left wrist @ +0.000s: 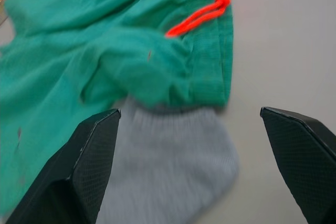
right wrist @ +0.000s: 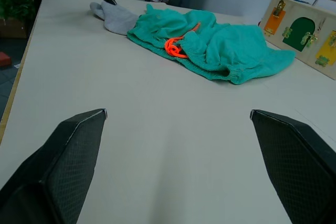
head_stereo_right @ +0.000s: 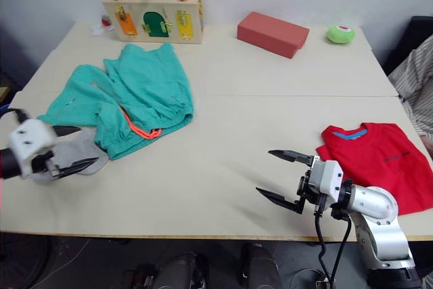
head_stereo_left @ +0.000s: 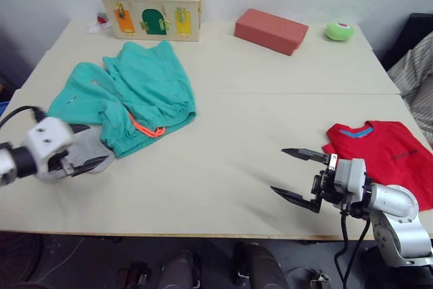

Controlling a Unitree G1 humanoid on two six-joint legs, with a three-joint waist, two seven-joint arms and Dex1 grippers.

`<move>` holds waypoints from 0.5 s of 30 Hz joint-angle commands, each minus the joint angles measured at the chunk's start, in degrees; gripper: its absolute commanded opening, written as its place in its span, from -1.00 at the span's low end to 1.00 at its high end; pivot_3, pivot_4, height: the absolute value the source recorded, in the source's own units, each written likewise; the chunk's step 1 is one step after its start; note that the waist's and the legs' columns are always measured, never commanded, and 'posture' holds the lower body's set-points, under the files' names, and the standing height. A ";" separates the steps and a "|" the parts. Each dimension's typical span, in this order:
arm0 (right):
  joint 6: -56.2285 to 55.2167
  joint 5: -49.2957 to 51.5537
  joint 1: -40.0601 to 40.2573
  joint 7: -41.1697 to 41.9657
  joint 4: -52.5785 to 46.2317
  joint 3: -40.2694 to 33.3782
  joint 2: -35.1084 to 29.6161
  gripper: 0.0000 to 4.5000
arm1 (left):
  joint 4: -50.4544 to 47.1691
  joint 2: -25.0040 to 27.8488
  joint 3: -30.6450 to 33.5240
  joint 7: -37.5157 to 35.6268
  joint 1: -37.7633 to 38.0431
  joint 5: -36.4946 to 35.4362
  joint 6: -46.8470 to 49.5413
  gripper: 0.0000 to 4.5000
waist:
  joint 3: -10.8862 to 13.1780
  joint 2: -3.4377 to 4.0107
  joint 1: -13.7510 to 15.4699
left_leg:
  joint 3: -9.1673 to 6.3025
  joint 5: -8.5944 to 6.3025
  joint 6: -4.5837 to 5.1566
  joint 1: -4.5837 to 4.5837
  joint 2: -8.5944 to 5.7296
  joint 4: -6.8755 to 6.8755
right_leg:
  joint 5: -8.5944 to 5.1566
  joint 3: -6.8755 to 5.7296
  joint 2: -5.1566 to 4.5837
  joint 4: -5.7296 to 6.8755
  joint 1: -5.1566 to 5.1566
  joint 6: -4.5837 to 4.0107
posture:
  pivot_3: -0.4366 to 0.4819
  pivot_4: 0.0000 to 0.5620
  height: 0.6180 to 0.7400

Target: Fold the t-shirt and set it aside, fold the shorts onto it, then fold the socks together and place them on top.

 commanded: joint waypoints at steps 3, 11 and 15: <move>3.21 0.44 -0.86 -2.34 -3.47 -0.13 -0.62 0.98 | 5.74 0.64 -15.35 -6.65 -16.62 9.17 2.49 1.00 | 0.02 -0.03 -0.13 | 0.22 0.02 0.05 0.00 0.05 0.10 | 0.00 0.04 0.15 0.01 -0.02 0.04 | -0.05 -0.47 1.00; 5.97 0.58 0.89 -5.56 -7.23 -0.76 -0.34 1.00 | 16.55 -2.63 -27.35 -11.88 -29.34 18.55 4.51 0.01 | 0.03 -0.05 0.18 | 0.40 0.04 0.05 0.12 0.16 0.28 | -0.01 0.29 0.28 0.04 -0.08 0.11 | -0.05 -0.47 1.00; 5.60 0.32 2.58 -6.41 -7.92 -1.36 -0.15 1.00 | 24.04 -7.42 -28.87 -12.13 -34.17 19.08 5.59 -0.53 | 0.02 -0.07 0.39 | 0.40 0.05 0.06 0.12 0.16 0.38 | -0.01 0.30 0.28 0.09 -0.06 0.11 | -0.05 -0.47 1.00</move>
